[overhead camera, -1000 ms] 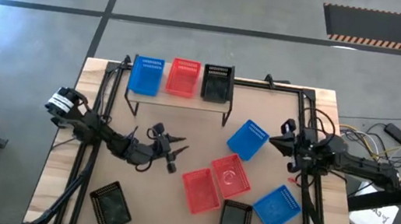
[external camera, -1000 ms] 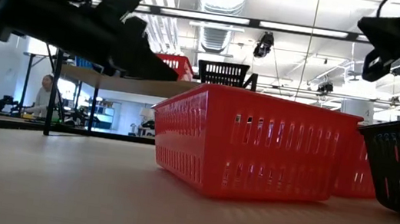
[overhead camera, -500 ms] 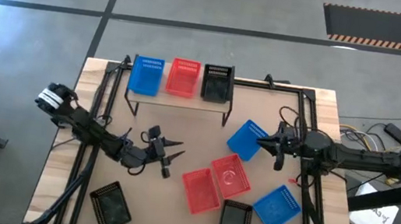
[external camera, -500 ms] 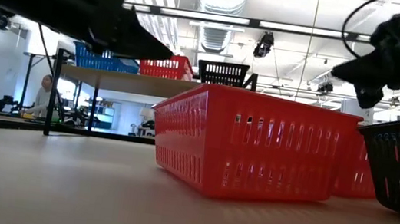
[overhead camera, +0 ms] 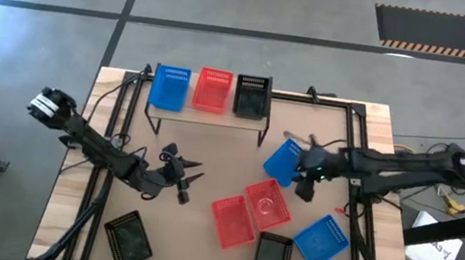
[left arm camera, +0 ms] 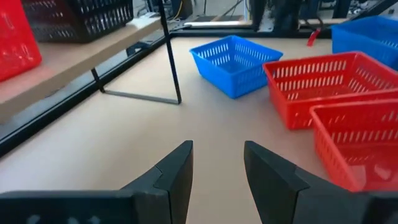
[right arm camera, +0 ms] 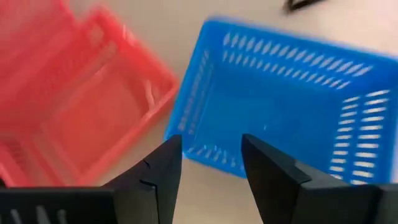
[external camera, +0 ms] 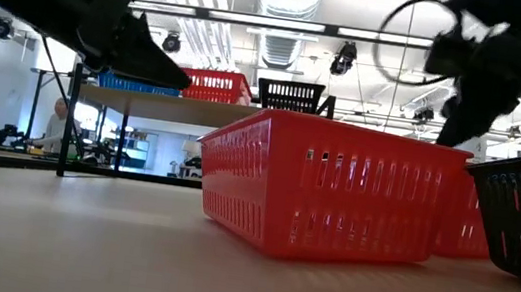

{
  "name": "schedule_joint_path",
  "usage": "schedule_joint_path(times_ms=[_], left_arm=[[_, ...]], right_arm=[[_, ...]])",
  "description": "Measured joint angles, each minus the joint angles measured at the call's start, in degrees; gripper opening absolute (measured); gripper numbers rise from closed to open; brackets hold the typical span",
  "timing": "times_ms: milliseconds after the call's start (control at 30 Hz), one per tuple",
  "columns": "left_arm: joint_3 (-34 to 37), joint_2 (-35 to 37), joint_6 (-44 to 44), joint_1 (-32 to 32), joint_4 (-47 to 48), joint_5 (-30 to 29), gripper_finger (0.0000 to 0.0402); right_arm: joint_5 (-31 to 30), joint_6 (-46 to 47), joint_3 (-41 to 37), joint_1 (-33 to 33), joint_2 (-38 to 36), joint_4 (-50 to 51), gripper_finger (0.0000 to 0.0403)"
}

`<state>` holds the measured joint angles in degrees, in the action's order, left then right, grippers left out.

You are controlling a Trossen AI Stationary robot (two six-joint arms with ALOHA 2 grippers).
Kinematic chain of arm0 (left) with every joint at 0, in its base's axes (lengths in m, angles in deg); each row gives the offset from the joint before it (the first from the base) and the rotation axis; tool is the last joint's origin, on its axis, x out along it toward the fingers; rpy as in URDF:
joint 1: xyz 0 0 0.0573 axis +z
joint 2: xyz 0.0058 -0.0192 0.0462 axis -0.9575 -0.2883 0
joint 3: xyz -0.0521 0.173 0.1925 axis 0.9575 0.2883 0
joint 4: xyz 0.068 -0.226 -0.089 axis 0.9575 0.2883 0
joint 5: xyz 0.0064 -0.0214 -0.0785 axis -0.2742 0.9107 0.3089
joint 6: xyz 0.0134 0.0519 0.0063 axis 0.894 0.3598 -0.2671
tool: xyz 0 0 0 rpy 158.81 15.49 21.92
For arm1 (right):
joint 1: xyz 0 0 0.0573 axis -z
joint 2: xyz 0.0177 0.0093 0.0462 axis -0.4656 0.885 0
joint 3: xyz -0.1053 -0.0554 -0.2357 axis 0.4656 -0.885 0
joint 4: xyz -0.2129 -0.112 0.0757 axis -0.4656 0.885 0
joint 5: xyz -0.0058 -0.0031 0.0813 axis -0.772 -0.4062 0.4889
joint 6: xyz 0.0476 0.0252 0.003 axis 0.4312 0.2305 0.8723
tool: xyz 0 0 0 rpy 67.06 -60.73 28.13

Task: Stack baskets on shelf by color
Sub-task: Stack the top blue bin on the blue bin on the shelf

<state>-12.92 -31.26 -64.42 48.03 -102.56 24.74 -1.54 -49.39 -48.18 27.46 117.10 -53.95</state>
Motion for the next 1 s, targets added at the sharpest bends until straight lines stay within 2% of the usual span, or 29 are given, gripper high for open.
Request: schedule_joint_path(times_ms=[233,467,767,1000], left_arm=[[0.61,-1.73,-0.39,0.0,-0.11,0.02,0.0128],[0.59,-3.44,-0.5,0.0,-1.01,0.04,0.0128],[0.59,-6.79,-0.38,0.0,-6.03,0.07,0.0128],[-0.09,-7.29,-0.34,-0.02,-6.85,0.2,0.0128]], right_arm=[[-1.67,-2.68,8.86,-4.61,14.44,3.96,0.016],[-6.12,-3.05,14.21,-6.74,23.0,9.45,0.0146],[-9.12,-5.07,14.76,-6.91,27.36,10.29,0.01],[-9.93,-5.22,14.71,-8.23,26.46,10.6,0.0029]])
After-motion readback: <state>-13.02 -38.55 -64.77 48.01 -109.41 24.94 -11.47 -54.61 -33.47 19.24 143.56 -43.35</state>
